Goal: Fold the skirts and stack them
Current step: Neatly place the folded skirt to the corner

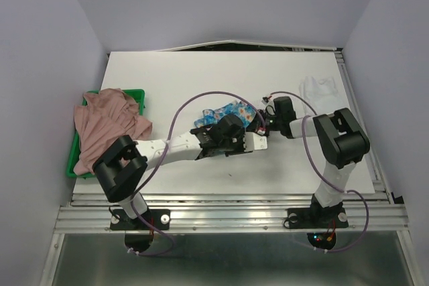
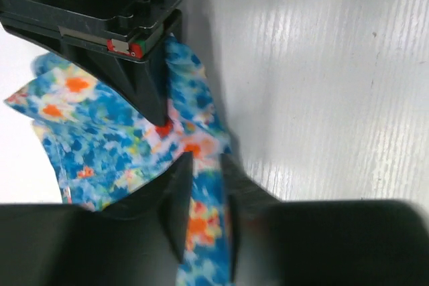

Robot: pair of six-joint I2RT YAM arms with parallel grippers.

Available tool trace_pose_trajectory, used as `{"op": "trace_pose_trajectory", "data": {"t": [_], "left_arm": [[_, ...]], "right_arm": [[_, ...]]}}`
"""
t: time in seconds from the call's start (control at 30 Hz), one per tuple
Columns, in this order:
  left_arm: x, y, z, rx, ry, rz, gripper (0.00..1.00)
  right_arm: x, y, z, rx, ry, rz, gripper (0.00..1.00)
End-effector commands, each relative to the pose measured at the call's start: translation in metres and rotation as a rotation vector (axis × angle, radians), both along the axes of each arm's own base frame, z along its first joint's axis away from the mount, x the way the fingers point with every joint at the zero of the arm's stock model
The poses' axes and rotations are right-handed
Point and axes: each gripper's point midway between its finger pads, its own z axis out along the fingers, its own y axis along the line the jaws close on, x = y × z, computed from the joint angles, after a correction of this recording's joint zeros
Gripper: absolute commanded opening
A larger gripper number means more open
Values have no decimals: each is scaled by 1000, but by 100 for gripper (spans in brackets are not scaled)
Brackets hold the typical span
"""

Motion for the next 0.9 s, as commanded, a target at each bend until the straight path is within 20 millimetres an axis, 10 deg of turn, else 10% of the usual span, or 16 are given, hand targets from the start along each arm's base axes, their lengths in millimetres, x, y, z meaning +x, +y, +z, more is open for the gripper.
{"op": "trace_pose_trajectory", "data": {"t": [0.0, 0.17, 0.87], "left_arm": [[4, 11, 69, -186, 0, 94, 45], [15, 45, 93, -237, 78, 160, 74], [46, 100, 94, -214, 96, 309, 80]], "right_arm": [[43, -26, 36, -268, -295, 29, 1], [49, -64, 59, -459, -409, 168, 1], [113, -217, 137, -686, -594, 321, 1]]}}
